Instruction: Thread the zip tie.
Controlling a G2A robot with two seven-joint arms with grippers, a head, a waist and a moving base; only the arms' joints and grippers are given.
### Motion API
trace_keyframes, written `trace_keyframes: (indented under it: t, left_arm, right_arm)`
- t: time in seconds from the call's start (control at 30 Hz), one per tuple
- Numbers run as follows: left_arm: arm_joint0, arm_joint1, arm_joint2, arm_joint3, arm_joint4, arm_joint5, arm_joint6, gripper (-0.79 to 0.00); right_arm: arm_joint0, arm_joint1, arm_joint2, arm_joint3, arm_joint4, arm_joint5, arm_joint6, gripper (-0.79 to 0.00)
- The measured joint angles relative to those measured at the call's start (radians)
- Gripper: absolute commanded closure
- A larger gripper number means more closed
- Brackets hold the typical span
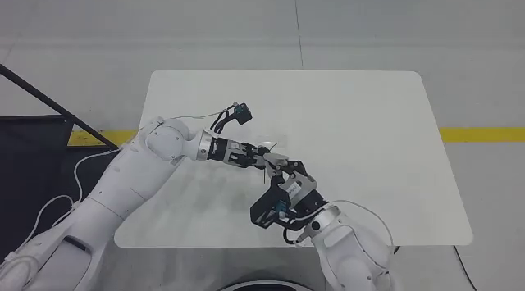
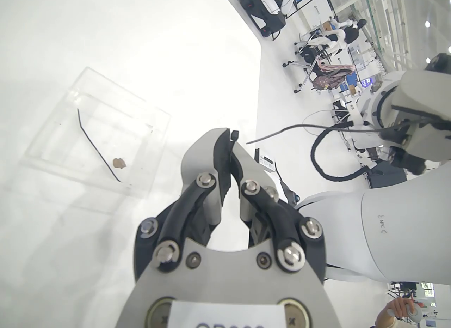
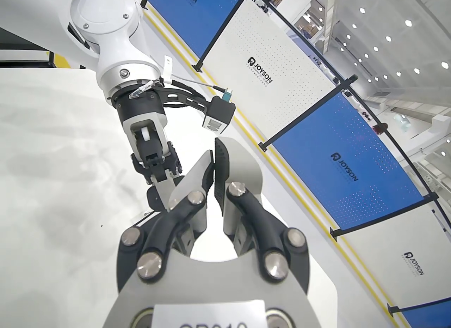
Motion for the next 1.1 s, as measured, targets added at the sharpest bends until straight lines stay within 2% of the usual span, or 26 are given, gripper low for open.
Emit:
trace_keyframes:
  t: [1.1]
  left_arm:
    - [0.000, 0.000, 0.000, 0.000, 0.000, 0.000, 0.000, 0.000]
  right_arm:
    - [0.020, 0.008, -0.015, 0.015, 0.017, 0.033, 0.016, 0.000]
